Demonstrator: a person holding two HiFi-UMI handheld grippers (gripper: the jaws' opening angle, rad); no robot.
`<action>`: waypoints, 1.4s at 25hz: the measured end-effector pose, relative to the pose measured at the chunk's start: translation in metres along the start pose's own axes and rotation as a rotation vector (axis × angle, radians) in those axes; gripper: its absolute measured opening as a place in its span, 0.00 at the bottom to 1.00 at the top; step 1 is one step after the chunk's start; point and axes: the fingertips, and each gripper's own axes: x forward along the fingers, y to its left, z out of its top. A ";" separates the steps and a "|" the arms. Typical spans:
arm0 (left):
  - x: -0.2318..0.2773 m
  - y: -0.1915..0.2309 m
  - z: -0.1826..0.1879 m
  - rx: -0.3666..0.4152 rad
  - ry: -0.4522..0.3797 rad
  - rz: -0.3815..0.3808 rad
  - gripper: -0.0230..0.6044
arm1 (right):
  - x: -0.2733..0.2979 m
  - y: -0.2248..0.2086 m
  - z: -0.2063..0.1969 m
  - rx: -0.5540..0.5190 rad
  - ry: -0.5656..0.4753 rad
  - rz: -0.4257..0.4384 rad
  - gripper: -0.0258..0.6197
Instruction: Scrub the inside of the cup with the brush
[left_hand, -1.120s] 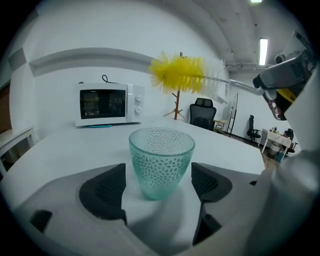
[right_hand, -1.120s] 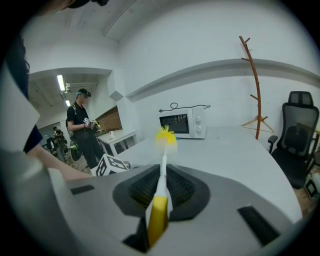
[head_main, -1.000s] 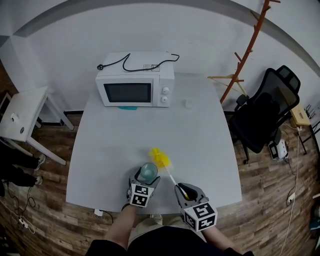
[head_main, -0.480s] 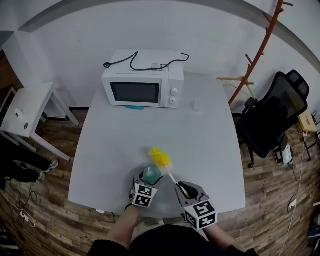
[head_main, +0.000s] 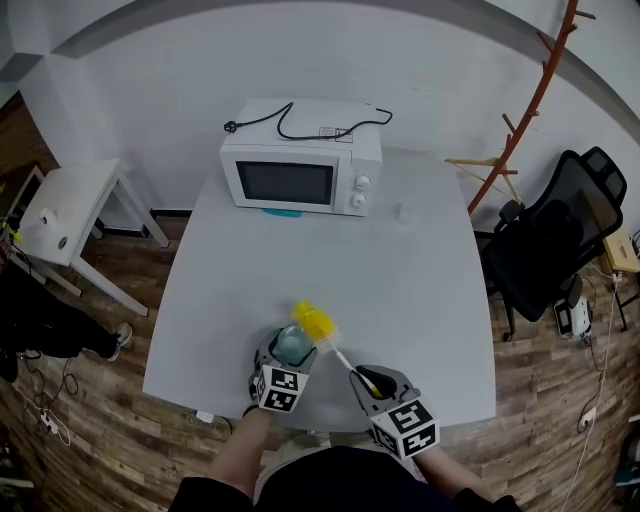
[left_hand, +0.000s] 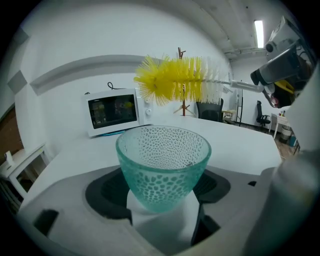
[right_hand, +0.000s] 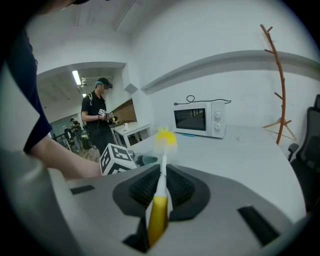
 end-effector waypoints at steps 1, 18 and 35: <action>-0.003 0.003 0.001 0.015 -0.001 0.010 0.65 | -0.001 0.003 0.000 -0.012 0.004 0.011 0.12; -0.052 0.027 0.016 0.390 0.029 0.185 0.65 | -0.015 0.050 -0.012 -0.251 0.211 0.183 0.12; -0.063 -0.017 0.024 0.577 0.021 0.172 0.65 | -0.015 0.036 -0.004 -0.561 0.389 0.218 0.12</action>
